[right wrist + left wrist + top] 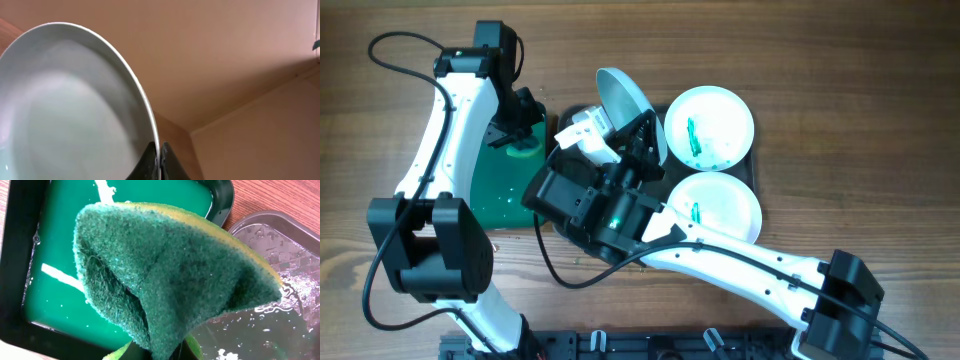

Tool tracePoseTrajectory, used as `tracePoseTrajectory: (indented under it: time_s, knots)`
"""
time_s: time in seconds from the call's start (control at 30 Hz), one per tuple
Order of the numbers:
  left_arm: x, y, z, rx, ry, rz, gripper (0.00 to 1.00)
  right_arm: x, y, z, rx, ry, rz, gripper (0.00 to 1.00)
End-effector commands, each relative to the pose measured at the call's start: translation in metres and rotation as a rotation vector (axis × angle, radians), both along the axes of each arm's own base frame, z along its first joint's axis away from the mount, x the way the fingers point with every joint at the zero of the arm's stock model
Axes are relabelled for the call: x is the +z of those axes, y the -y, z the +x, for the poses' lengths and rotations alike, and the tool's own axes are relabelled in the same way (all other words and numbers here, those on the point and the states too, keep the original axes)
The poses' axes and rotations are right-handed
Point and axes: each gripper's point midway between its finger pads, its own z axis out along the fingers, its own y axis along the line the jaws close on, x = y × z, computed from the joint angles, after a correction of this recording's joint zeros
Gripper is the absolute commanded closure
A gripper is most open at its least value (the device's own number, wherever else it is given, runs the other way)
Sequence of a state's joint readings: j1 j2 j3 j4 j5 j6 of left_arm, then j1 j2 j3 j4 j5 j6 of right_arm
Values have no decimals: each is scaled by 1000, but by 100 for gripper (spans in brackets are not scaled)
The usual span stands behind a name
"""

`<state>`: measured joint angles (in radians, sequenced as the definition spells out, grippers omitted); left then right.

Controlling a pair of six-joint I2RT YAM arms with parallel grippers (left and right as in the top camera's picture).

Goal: Clean dirty plates on tray and stack at the side
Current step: 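Lift the scrubbed plate with the right gripper, raise sponge left, then place the clean plate on the table right of the tray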

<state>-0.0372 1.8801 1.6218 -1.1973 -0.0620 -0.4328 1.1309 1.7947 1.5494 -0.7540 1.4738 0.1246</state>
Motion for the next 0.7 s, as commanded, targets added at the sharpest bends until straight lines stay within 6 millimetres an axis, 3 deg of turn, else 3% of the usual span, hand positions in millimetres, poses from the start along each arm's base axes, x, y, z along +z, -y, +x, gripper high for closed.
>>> tracePoseTrajectory:
  time_s: [0.0,0.13,0.2,0.3,0.4,0.47,0.53,0.6,0.63,0.67]
  knots:
    - [5,0,3,18,21,-8,96,3,-6,1,53,-58,60,96]
    - [5,0,3,18,21,-8,96,-52,-16,10,141,-330,274,96]
    - [5,0,3,18,20,-9,96,-99,-7,23,146,-618,504,96]
    - [5,6,2,8,16,-27,96,-122,0,33,181,-867,750,96]
    - [5,22,1,-27,14,-46,96,-121,27,51,234,-1034,1026,96]
    - [5,35,0,-60,13,-46,96,-108,60,65,225,-1035,1160,96]
    - [3,51,-2,-101,7,-46,96,-96,113,80,128,-956,1234,96]
    - [1,66,-3,-140,5,-46,96,-88,167,84,-16,-849,1223,96]
    - [1,75,-4,-165,7,-46,96,-80,214,79,-162,-754,1207,96]
    - [1,83,-4,-186,14,-47,96,-74,242,71,-232,-698,1202,96]
